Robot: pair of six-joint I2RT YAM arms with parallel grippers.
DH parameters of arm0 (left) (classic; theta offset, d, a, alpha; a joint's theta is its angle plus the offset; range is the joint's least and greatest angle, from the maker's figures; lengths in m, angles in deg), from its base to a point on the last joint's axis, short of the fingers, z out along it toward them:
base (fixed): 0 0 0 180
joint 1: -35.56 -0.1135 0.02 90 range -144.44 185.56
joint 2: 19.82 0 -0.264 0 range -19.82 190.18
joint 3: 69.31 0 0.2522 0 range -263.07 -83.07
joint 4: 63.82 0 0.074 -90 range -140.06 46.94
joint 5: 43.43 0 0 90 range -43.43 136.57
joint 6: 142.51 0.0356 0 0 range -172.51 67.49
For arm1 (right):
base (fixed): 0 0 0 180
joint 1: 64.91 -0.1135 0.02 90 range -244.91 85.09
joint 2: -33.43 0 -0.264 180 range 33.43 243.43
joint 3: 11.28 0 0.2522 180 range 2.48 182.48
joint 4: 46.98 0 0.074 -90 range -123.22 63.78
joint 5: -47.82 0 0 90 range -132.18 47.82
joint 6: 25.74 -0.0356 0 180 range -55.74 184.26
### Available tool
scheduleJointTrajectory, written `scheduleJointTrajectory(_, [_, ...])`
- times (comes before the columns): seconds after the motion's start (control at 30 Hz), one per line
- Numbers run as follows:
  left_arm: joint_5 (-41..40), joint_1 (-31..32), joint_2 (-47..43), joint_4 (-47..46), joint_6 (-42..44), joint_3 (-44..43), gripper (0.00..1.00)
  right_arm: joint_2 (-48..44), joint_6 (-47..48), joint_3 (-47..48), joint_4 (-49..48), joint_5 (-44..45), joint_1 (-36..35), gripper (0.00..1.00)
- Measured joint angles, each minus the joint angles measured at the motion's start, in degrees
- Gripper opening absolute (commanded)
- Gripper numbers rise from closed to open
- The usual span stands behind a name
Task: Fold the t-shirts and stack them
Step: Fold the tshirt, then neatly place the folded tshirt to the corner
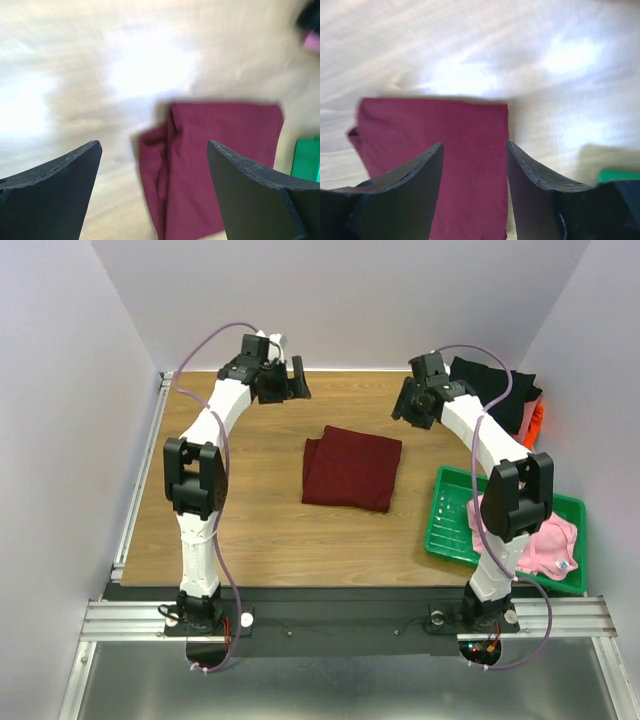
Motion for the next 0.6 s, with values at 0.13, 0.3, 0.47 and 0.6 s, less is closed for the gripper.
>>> scheduleJointTrajectory(0.13, [-1.2,-1.57,-2.54,-2.1,-0.85,0.04,0.99,-0.94,1.44,1.55,-1.51,-0.35,0.31,0.63])
scheduleJointTrajectory(0.3, [0.7,-1.18,-6.62,-5.18,-1.18,10.1,0.99,-4.55,3.13,-5.11,-3.21,-4.5,0.31,0.65])
scheduleJointTrajectory(0.47, [4.35,-0.72,-6.93,-6.05,-1.86,17.7,0.99,-7.41,3.41,-12.7,-4.22,-9.35,0.33,0.67])
scheduleJointTrajectory(0.6, [7.8,-0.5,-6.93,-7.26,-1.97,18.53,0.99,-9.05,3.02,-17.38,-6.1,-13.31,0.57,0.71])
